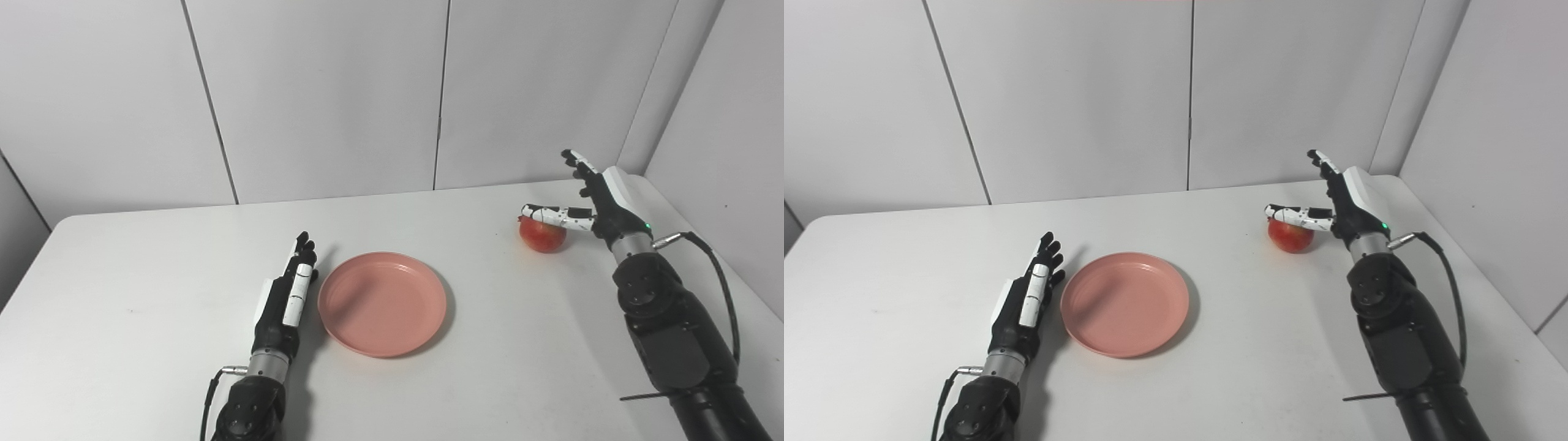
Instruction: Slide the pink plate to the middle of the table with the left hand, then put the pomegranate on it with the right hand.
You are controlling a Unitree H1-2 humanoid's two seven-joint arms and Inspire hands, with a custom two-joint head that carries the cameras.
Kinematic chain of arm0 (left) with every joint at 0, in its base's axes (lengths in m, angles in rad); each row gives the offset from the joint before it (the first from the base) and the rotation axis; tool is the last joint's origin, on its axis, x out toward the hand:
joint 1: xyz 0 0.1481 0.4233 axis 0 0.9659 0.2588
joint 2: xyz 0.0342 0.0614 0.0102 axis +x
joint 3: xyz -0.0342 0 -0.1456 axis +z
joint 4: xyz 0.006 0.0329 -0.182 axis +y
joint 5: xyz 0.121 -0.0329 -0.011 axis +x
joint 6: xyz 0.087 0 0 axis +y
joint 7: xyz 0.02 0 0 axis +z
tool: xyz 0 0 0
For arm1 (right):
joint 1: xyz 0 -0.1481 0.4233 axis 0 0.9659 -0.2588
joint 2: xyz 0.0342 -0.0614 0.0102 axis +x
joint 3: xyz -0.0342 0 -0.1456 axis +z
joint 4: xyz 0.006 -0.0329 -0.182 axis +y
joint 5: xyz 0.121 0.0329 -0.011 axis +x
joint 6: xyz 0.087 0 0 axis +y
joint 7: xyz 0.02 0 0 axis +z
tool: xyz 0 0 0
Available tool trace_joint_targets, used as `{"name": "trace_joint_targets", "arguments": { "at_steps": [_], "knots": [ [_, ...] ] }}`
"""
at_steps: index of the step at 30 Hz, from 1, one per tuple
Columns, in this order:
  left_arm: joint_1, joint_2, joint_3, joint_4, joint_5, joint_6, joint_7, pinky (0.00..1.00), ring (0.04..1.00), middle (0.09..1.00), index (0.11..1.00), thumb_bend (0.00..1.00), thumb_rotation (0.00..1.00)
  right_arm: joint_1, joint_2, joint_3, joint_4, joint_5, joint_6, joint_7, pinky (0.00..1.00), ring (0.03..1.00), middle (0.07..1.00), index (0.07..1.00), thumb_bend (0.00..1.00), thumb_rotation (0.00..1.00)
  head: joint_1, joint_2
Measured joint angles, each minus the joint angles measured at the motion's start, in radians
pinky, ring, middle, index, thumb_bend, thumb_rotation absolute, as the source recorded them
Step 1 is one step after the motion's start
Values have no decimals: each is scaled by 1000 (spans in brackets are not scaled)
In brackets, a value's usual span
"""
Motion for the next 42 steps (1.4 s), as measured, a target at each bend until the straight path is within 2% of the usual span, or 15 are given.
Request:
{"name": "trace_joint_targets", "arguments": {
  "at_steps": [8,15,21,25,36,42],
  "knots": [
    [2,2,-2,-4,0,0,-1,952,986,1000,993,693,1000,-33,6,51,78,-17,0,-22,762,860,888,899,945,485,0,5],
    [3,2,-2,-6,0,0,-1,949,978,997,985,696,1000,-39,7,77,89,-20,0,-25,765,856,881,890,943,425,3,6],
    [8,1,-2,-14,6,11,1,939,975,994,980,695,1000,-40,3,109,141,-42,-1,-34,766,846,866,877,931,389,5,9],
    [19,1,-3,-29,19,13,9,949,984,999,986,693,1000,-40,3,114,146,-48,-1,-38,748,826,846,858,925,322,6,12],
    [20,0,-4,-30,18,13,8,952,987,1000,995,696,1000,-40,-5,141,165,-84,-1,-61,633,724,770,757,824,78,5,21],
    [23,1,-5,-40,18,15,4,950,986,1000,989,696,1000,-40,-21,151,165,-98,-3,-77,513,619,674,713,760,29,6,23]
  ]
}}
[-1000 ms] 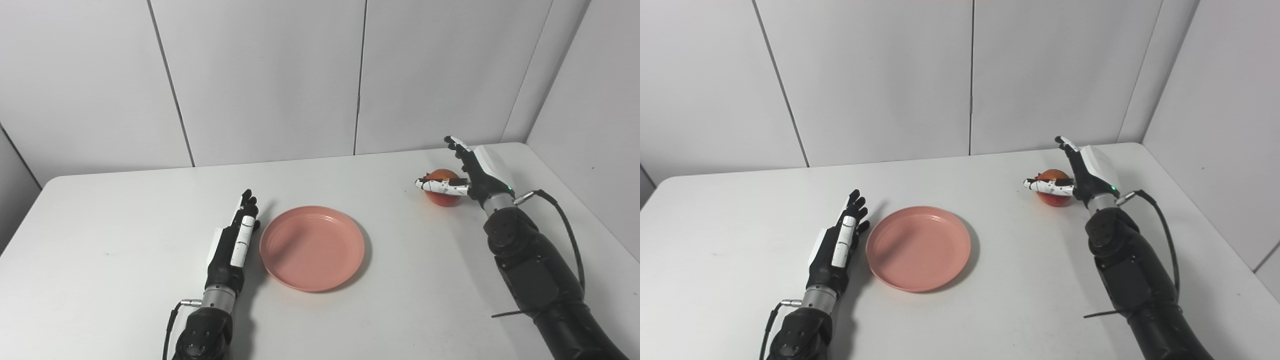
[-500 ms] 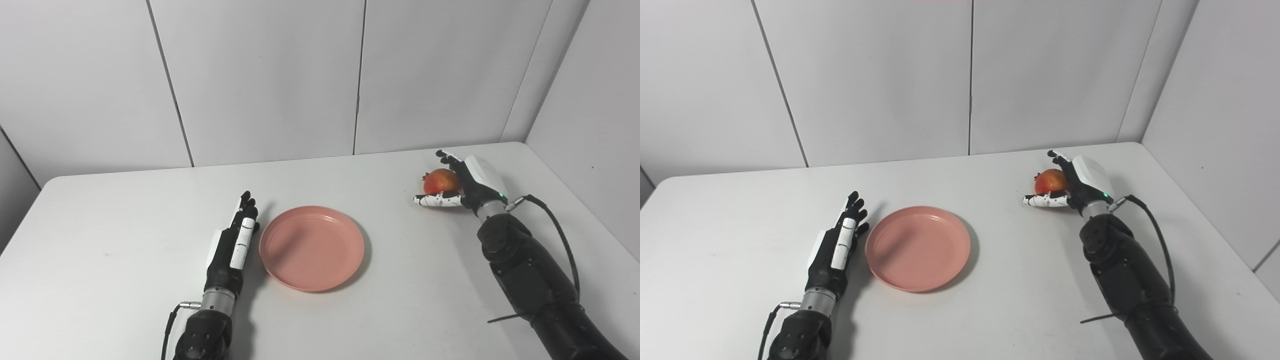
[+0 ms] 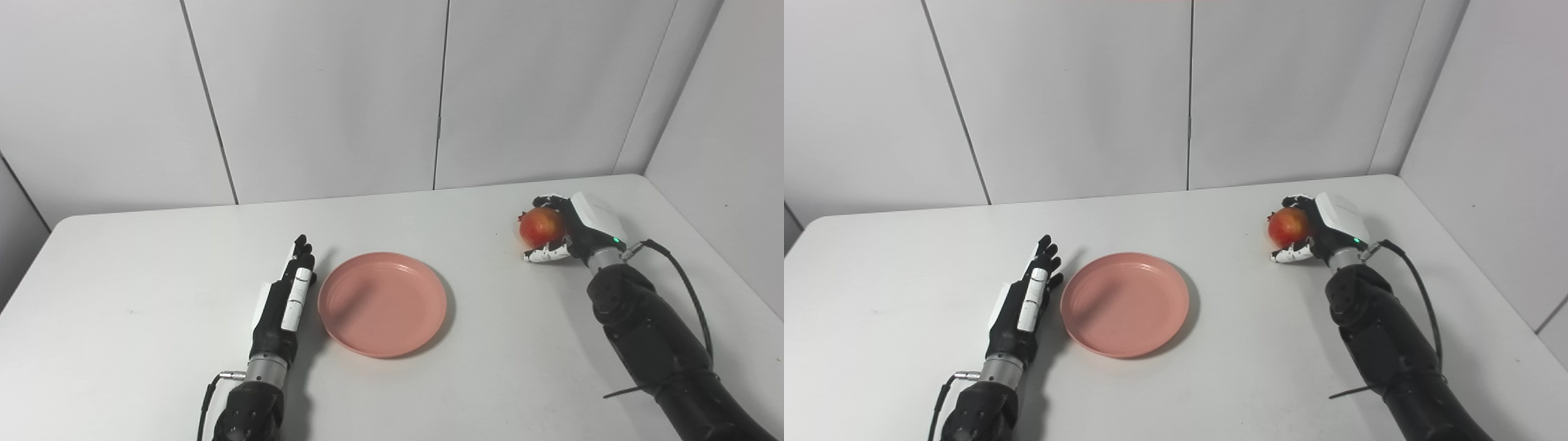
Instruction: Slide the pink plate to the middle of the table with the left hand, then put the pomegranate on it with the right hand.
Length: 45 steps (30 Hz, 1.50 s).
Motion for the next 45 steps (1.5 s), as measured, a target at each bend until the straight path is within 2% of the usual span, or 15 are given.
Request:
{"name": "trace_joint_targets", "arguments": {
  "at_steps": [4,5,7,9,10,14,18,27,29,31,35,39,42,44,45],
  "knots": [
    [0,-1,0,0,0,1,0,954,985,1000,987,689,1000,2,0,7,4,-11,-4,-35,439,549,622,690,676,1,2,2],
    [0,-1,0,0,0,1,0,953,984,1000,988,689,1000,2,0,9,7,-15,-9,-44,363,473,542,662,602,0,2,2],
    [0,-1,1,-2,0,3,1,946,982,998,983,686,1000,3,0,17,25,-27,-37,-88,310,416,459,575,530,0,0,2],
    [1,-2,1,-3,0,7,5,949,983,999,985,687,1000,4,0,18,46,-33,-74,-126,301,404,446,559,519,0,2,2],
    [1,-3,1,-3,0,7,5,949,982,999,986,690,1000,5,0,18,50,-33,-77,-138,298,398,465,526,520,0,2,2],
    [1,-3,0,-3,-1,15,2,963,987,1000,997,689,1000,6,0,17,55,-31,-116,-186,341,433,444,540,515,0,5,2],
    [1,-6,0,-3,-6,15,2,957,984,999,994,685,1000,6,0,15,52,-31,-137,-214,328,421,442,542,515,0,8,2],
    [1,-6,-1,-3,-6,16,2,965,992,1000,998,674,1000,12,15,-12,-33,-9,-186,-248,332,415,441,543,515,0,12,2],
    [1,-7,-1,-3,-6,16,2,969,994,1000,1000,672,1000,14,26,-19,-67,-5,-186,-249,330,415,444,544,515,0,14,2],
    [1,-8,-1,-2,-8,16,2,968,993,1000,1000,680,1000,16,41,-21,-113,-4,-186,-249,283,370,464,512,520,0,15,3],
    [1,-11,0,-2,-10,16,2,962,991,1000,999,684,1000,23,73,-26,-212,4,-186,-243,304,377,439,535,518,0,21,3],
    [1,-19,1,-2,-10,16,3,960,989,1000,994,681,1000,24,94,-24,-284,13,-189,-226,256,333,422,532,518,0,21,6],
    [0,-21,5,-1,-21,16,3,960,989,1000,994,685,1000,28,124,-13,-354,2,-189,-216,274,342,418,532,518,0,20,6],
    [0,-24,5,-1,-21,16,3,951,985,999,991,685,1000,28,148,-5,-375,-7,-189,-216,302,369,426,534,518,0,20,8],
    [0,-25,5,-1,-21,16,3,949,984,999,992,686,1000,28,161,-1,-378,-9,-189,-216,273,344,456,507,522,0,20,8]
  ]
}}
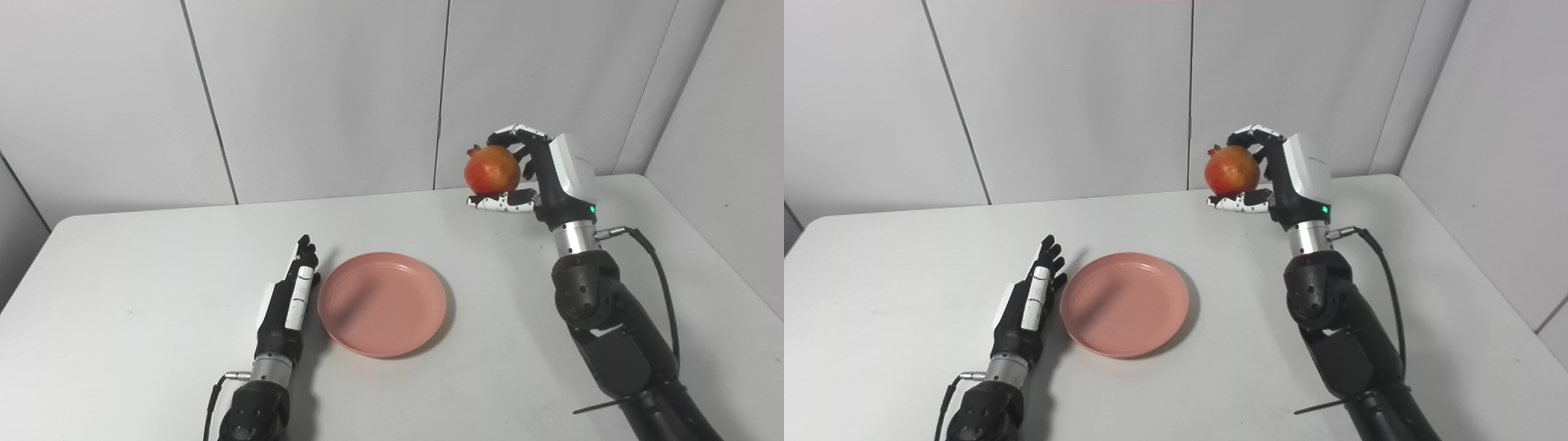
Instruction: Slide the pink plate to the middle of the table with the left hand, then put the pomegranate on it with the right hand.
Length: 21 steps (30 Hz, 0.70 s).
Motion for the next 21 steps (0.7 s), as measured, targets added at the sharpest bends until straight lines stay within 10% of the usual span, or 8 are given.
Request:
{"name": "trace_joint_targets", "arguments": {
  "at_steps": [5,9,21],
  "knots": [
    [0,0,0,0,0,0,0,958,993,1000,998,697,1000,13,61,23,-19,6,0,28,172,241,472,489,525,0,2,6],
    [0,6,-1,-1,2,0,0,956,993,1000,999,700,1000,17,76,39,-40,0,0,48,311,395,450,532,517,0,3,11],
    [0,8,-5,-7,25,2,10,937,979,1000,993,708,1000,73,129,114,-63,-7,-50,84,304,381,437,537,516,0,18,20]
  ]
}}
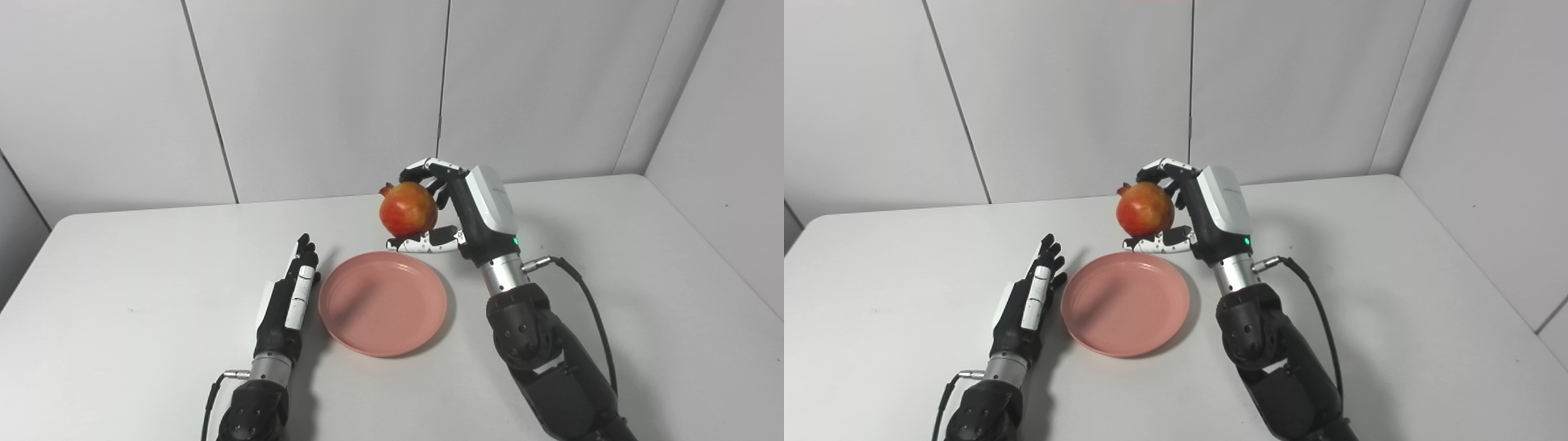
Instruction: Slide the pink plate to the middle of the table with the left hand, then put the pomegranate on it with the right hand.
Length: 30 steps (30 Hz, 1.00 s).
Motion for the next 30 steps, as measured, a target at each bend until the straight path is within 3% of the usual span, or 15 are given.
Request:
{"name": "trace_joint_targets", "arguments": {
  "at_steps": [2,19,26,30],
  "knots": [
    [0,0,0,0,2,0,3,935,977,999,992,708,1000,8,3,8,2,-5,-5,4,271,348,425,538,515,0,3,0],
    [0,-2,-8,-29,17,23,3,956,990,1000,1000,707,1000,49,-13,39,102,-71,-94,15,292,366,433,536,516,0,15,9],
    [0,-4,-9,-33,19,36,3,961,994,1000,1000,699,1000,49,-37,61,136,-126,-113,18,224,279,472,488,525,0,17,12],
    [0,-6,-9,-33,18,44,3,964,998,1000,1000,699,1000,49,-44,61,136,-130,-113,22,250,312,463,497,522,0,20,14]
  ]
}}
